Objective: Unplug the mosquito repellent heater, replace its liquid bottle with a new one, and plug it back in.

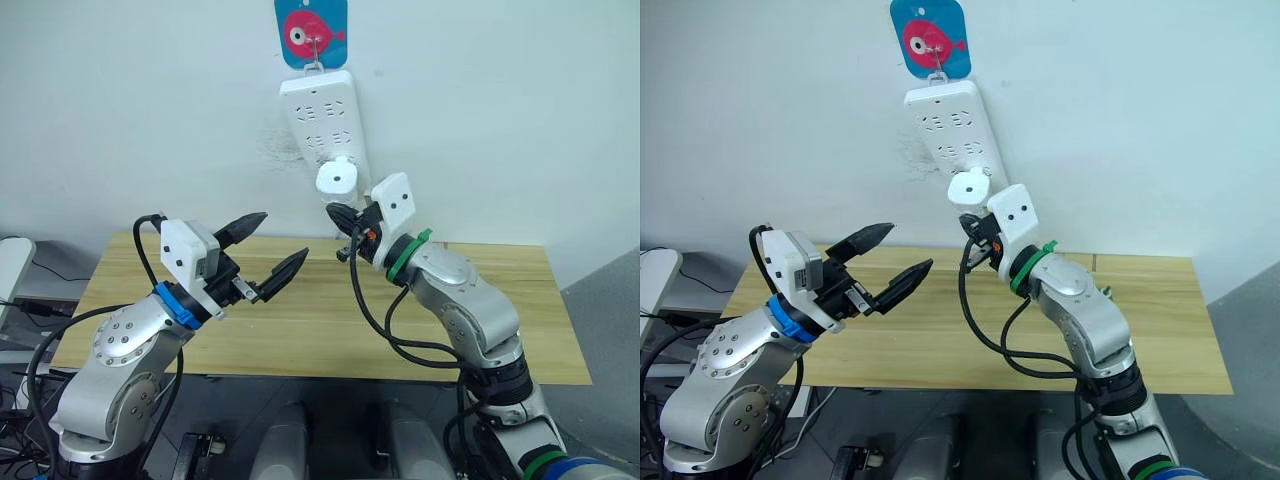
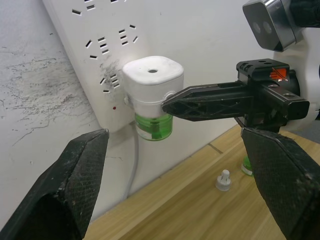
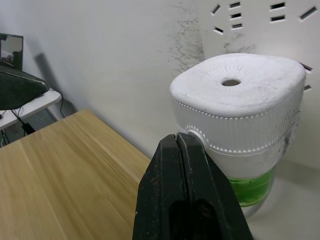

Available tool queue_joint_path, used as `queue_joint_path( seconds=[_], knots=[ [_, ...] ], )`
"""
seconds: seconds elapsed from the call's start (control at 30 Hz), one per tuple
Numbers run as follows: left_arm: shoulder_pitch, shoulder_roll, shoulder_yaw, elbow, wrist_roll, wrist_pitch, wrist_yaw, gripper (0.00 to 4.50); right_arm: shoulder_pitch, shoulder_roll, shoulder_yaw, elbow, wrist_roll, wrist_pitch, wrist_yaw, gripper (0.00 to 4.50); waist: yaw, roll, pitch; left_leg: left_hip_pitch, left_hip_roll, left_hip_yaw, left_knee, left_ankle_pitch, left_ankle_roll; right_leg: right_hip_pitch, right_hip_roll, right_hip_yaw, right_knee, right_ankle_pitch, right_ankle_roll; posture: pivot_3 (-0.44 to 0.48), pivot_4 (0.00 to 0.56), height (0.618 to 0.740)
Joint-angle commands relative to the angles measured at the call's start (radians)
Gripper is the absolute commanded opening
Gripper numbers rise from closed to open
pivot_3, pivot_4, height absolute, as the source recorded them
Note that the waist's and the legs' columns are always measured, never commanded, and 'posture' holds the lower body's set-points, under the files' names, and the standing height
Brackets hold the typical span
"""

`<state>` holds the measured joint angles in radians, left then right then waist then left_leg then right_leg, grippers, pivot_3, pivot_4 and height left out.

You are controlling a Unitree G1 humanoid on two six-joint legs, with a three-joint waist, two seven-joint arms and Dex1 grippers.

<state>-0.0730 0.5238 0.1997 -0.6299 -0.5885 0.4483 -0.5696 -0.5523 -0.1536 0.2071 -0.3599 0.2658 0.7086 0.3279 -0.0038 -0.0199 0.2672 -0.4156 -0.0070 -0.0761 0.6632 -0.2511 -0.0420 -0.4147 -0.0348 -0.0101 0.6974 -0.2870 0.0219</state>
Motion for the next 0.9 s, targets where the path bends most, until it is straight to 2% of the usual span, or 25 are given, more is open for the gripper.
queue_joint_path(
  seconds=[0.03,0.3,0.63,0.9],
  knots=[
    [-0.005,-0.001,-0.01,-0.031,0.002,-0.017,0.008,4.5,0.003,-0.029,-0.067,-0.02,-0.007,-0.026,-0.006,0.01,0.001,0.0,0.0,0.0,0.0,0.0,0.0,0.0,0.0,0.0,0.0,0.0,0.0,0.0,0.0,0.097,0.254,0.74],
    [-0.016,-0.001,-0.025,-0.027,0.001,-0.02,0.012,4.5,-0.011,-0.055,-0.095,-0.009,0.008,-0.033,0.004,0.01,0.003,0.0,0.0,0.0,0.0,-0.001,0.001,0.0,0.0,0.001,0.0,0.0,0.0,0.0,0.0,0.081,0.246,0.74],
    [-0.027,-0.001,-0.036,-0.028,-0.002,-0.017,0.016,4.5,-0.005,0.003,-0.115,-0.057,0.101,0.01,0.0,0.01,0.002,0.0,0.0,0.0,0.0,-0.001,0.0,0.0,0.0,0.001,0.0,-0.001,0.0,0.0,0.0,0.08,0.244,0.74],
    [-0.027,-0.001,-0.039,-0.029,0.001,-0.018,0.016,4.5,0.0,-0.002,-0.129,-0.061,0.127,0.041,-0.001,0.01,0.002,0.0,0.0,0.0,0.0,-0.001,0.0,0.0,0.0,0.001,0.0,-0.001,0.0,0.0,0.0,0.079,0.243,0.74]
  ],
)
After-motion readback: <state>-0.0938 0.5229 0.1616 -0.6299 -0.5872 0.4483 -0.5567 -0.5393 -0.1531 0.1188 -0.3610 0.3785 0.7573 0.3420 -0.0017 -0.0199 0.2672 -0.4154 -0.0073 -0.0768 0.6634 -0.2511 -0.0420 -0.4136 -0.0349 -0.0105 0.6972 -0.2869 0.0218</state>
